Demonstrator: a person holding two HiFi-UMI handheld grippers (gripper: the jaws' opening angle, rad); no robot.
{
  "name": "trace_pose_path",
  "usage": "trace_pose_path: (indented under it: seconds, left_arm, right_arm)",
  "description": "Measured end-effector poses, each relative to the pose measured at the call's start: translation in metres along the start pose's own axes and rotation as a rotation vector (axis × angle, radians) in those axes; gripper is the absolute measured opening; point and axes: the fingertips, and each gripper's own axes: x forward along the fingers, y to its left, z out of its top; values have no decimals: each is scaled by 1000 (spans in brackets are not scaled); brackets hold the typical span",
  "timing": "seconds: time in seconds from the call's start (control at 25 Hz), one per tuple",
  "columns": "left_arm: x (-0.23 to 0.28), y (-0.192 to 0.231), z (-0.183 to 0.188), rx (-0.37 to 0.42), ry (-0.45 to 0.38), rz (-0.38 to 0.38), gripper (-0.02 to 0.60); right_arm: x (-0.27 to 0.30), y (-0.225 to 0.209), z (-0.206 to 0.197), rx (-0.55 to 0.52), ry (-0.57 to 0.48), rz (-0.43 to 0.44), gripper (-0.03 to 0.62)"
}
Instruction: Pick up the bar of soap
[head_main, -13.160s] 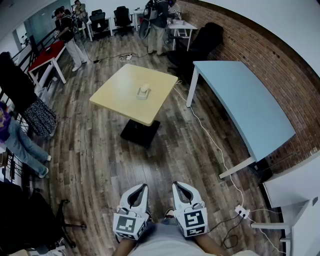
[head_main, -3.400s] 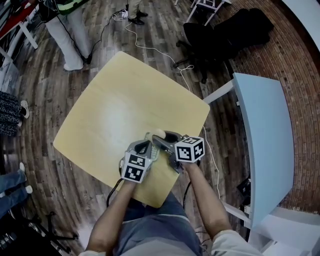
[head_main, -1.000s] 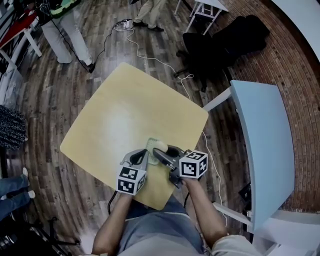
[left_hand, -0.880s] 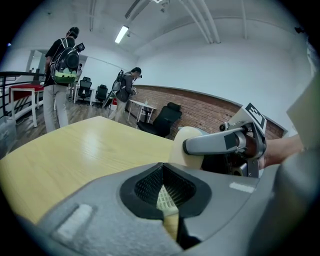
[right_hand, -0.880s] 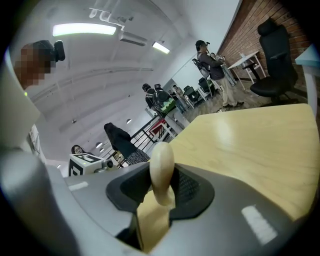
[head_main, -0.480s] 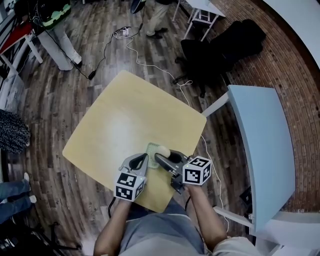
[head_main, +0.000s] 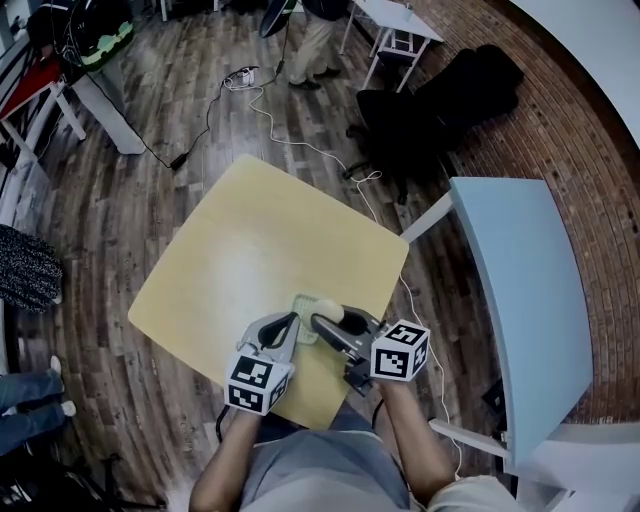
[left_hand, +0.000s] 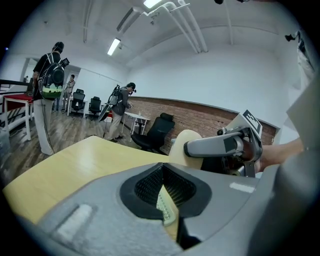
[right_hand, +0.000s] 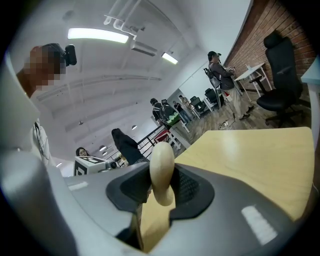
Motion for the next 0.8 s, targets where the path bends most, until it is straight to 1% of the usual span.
trace_pose_path:
  seconds: [0.24,0.8]
  left_arm:
    - [-10,-7,18,13,-34,-15,3]
    - [-36,-23,63,72,-116,-47,3]
  right_arm:
    - [-6,14,13,-21,-27,14,114]
    - [-27,51,42,-79,-105,30,114]
